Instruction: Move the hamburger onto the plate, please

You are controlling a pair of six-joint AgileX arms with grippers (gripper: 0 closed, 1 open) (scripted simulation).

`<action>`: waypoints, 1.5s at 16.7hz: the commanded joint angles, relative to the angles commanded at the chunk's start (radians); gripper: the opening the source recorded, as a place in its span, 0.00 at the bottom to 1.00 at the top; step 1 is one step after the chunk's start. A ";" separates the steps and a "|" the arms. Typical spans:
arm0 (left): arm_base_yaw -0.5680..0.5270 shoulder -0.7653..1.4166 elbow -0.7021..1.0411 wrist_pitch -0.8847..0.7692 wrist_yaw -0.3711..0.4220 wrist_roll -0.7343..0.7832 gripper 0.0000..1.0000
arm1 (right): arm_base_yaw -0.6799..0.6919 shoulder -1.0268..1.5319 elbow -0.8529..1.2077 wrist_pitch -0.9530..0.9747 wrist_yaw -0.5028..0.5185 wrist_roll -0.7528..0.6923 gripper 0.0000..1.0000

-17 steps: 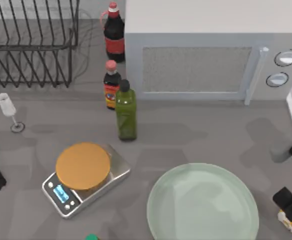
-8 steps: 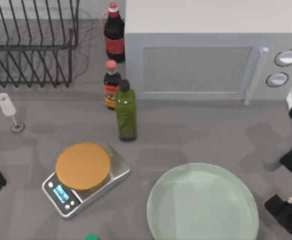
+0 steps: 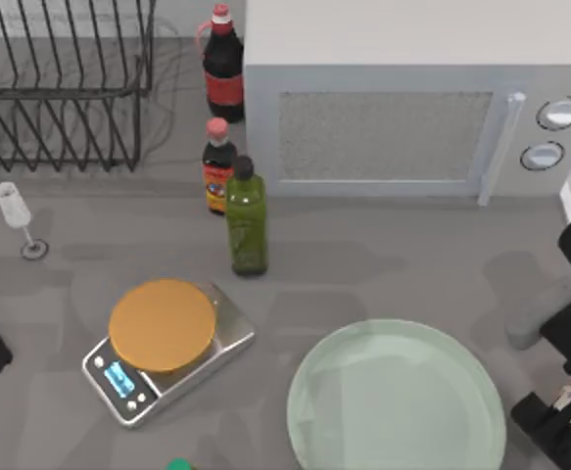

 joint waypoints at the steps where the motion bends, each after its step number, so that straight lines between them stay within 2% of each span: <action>1: 0.000 0.000 0.000 0.000 0.000 0.000 1.00 | 0.000 0.000 0.000 0.000 0.000 0.000 1.00; 2: 0.000 0.000 0.000 0.000 0.000 0.000 1.00 | 0.000 0.000 0.000 0.000 0.000 0.000 1.00; 15: 0.000 0.000 0.000 0.000 0.000 0.000 1.00 | 0.000 0.000 0.000 0.000 0.000 0.000 0.02; 23: 0.000 0.000 0.000 0.000 0.000 0.000 1.00 | 0.000 0.000 0.000 0.000 0.000 0.000 0.00; 24: 0.000 0.000 0.000 0.000 0.000 0.000 1.00 | -0.004 -0.074 0.038 -0.080 -0.012 -0.002 0.00; 25: 0.000 0.000 0.000 0.000 0.000 0.000 1.00 | -0.003 -0.075 0.040 -0.083 -0.012 -0.002 0.00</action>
